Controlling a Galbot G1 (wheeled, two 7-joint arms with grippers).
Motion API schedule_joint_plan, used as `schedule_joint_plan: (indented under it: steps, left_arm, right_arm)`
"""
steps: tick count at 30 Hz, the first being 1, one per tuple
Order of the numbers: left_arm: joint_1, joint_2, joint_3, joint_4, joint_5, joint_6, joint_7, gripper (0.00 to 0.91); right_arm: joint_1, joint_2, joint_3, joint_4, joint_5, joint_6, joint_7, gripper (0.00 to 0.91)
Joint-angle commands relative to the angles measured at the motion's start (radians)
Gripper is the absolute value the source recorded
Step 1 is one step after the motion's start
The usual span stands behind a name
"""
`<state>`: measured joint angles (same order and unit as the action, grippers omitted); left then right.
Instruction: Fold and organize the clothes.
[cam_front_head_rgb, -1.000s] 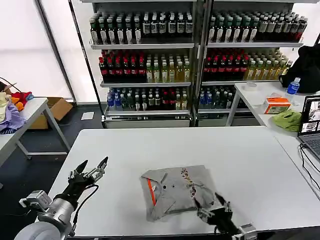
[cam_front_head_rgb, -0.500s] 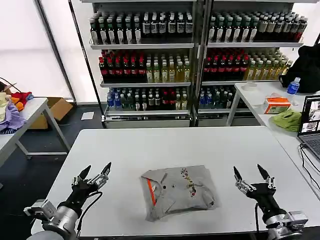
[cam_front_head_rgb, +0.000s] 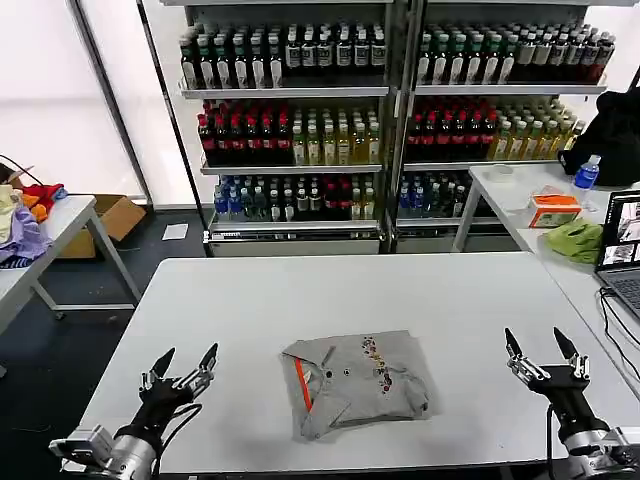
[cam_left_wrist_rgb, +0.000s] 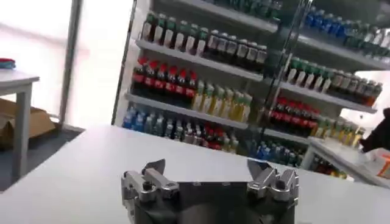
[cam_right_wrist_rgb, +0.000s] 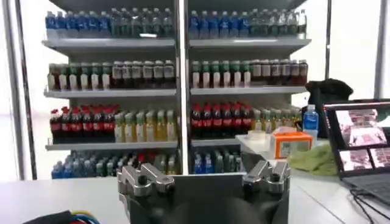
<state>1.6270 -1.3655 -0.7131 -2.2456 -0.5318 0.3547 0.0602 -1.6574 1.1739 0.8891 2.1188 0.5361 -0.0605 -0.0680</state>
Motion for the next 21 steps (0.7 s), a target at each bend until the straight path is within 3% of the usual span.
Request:
schedule_joint_plan:
  steps: [1, 21]
  left_arm:
    - [0.052, -0.026, 0.000, 0.024, 0.160, -0.139, 0.120, 0.907]
    - [0.038, -0.025, -0.034, 0.019, 0.202, -0.162, 0.246, 0.907]
  right_arm:
    - [-0.007, 0.020, 0.018, -0.038, 0.039, 0.054, -0.051, 0.907]
    - [-0.007, 0.013, -0.066, -0.013, -0.026, 0.041, -0.059, 0.907]
